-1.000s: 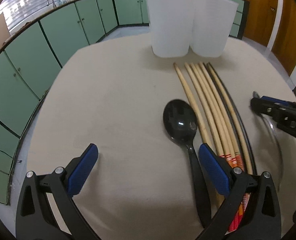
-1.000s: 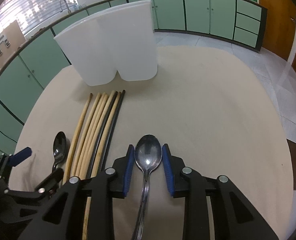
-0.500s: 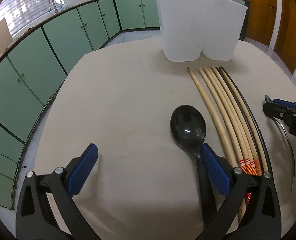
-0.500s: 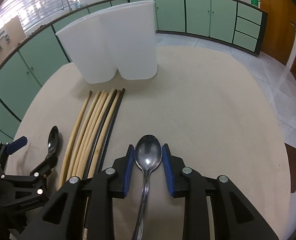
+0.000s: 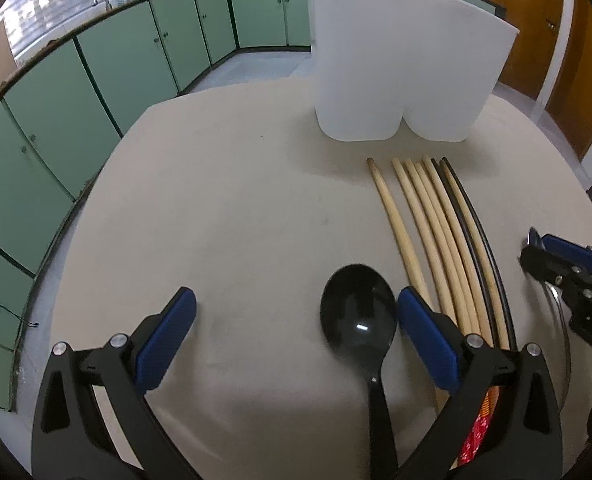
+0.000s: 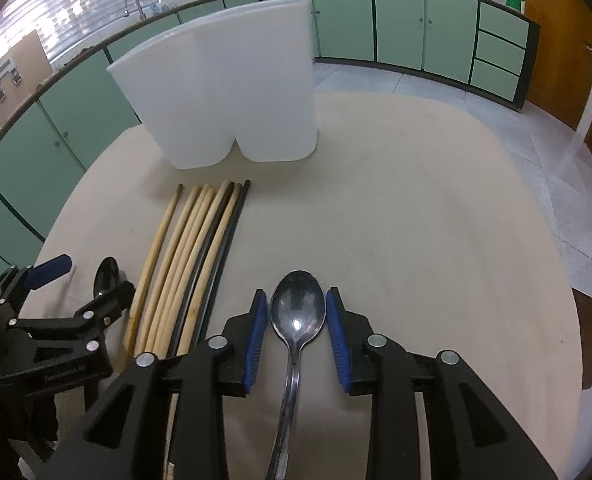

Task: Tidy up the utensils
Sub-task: 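Close left tool on black spoon while right tool holds silver spoon, then lift both spoons and carry them over the white double cup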

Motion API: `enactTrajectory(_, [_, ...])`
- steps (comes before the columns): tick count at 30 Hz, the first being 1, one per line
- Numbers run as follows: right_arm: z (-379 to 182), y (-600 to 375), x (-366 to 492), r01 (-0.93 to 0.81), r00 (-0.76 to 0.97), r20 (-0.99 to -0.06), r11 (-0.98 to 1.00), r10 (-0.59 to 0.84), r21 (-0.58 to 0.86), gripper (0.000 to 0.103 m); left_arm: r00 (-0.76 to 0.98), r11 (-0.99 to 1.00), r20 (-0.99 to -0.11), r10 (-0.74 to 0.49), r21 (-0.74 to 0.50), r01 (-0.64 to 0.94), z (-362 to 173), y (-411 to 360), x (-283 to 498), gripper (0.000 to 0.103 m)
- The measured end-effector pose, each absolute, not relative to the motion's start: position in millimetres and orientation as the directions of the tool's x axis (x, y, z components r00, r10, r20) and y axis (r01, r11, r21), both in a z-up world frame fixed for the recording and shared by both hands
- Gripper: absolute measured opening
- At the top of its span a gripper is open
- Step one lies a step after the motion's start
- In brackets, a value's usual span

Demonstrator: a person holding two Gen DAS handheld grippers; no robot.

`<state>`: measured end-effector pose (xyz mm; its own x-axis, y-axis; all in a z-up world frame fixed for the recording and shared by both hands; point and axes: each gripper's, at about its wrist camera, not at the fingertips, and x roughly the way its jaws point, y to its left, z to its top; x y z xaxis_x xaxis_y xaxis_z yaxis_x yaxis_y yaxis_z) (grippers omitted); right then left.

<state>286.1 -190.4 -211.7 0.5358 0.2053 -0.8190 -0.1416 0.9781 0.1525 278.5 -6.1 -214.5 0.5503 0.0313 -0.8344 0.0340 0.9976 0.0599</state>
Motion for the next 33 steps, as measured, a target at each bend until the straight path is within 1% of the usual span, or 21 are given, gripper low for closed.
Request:
enactTrajectory(1, [-211.4,-189.6,286.7,-0.143,0.535,-0.821,0.979,0.202,0.148,0.031,0.546,0.999,-0.838,0.009,0.035,0.037,-214.5,-5.3,278.5,0.084])
enactTrajectory(2, [-210.8,-189.1,287.1,-0.144,0.535,-0.821,0.979,0.199,0.144,0.030,0.546,0.999,-0.838,-0.017,0.005,0.040,-213.3,-3.8,277.9,0.079])
enactTrajectory(3, [-210.6,-188.8,287.5,-0.144,0.535,-0.821,0.979,0.198,0.142,0.028,0.549,0.999,-0.836,-0.019,0.001,0.037,-211.7,-3.1,278.6,0.070])
enactTrajectory(4, [-210.8,-189.1,287.5,-0.145,0.535,-0.820,0.978,0.203,0.147,0.028,0.552,0.999,-0.834,-0.030,-0.007,0.044,-210.1,-4.7,278.2,0.061])
enactTrajectory(5, [-210.8,-189.8,287.1,-0.144,0.537,-0.817,0.977,0.208,0.154,0.028,0.554,0.998,-0.831,-0.045,-0.018,0.053,-208.9,-6.2,277.9,0.056])
enactTrajectory(7, [-209.6,-191.7,284.9,-0.142,0.545,-0.811,0.977,0.212,0.160,0.028,0.563,0.996,-0.823,-0.079,-0.049,0.068,-205.8,-6.8,277.9,0.037])
enactTrajectory(8, [-207.9,-192.7,282.0,-0.141,0.560,-0.801,0.977,0.211,0.159,0.028,0.566,0.994,-0.818,-0.102,-0.070,0.079,-204.6,-6.9,277.5,0.035])
enactTrajectory(11, [-196.2,-194.8,269.9,-0.150,0.623,-0.754,0.978,0.208,0.147,0.028,0.587,0.992,-0.800,-0.121,-0.088,0.086,-199.5,-8.6,271.0,0.035])
enactTrajectory(13, [-185.6,-196.1,261.4,-0.166,0.666,-0.713,0.976,0.219,0.144,0.028,0.625,0.991,-0.768,-0.137,-0.102,0.091,-191.9,-6.3,263.4,0.034])
enactTrajectory(18, [-154.1,-203.2,244.6,-0.211,0.743,-0.610,0.961,0.277,0.179,0.028,0.747,0.988,-0.648,-0.152,-0.108,0.108,-160.3,-7.3,240.0,0.034])
enactTrajectory(22, [-128.3,-209.6,243.6,-0.225,0.783,-0.540,0.950,0.309,0.217,0.028,0.813,0.987,-0.560,-0.158,-0.103,0.121,-137.2,-6.1,239.9,0.034])
enactTrajectory(27, [-85.7,-220.1,262.5,-0.243,0.831,-0.446,0.938,0.332,0.247,0.028,0.870,0.985,-0.463,-0.171,-0.086,0.148,-99.2,-12.5,250.8,0.034])
enactTrajectory(33, [-28.5,-222.6,306.8,-0.238,0.896,-0.320,0.942,0.307,0.235,0.028,0.930,0.988,-0.332,-0.157,-0.057,0.147,-42.4,-29.8,285.7,0.034])
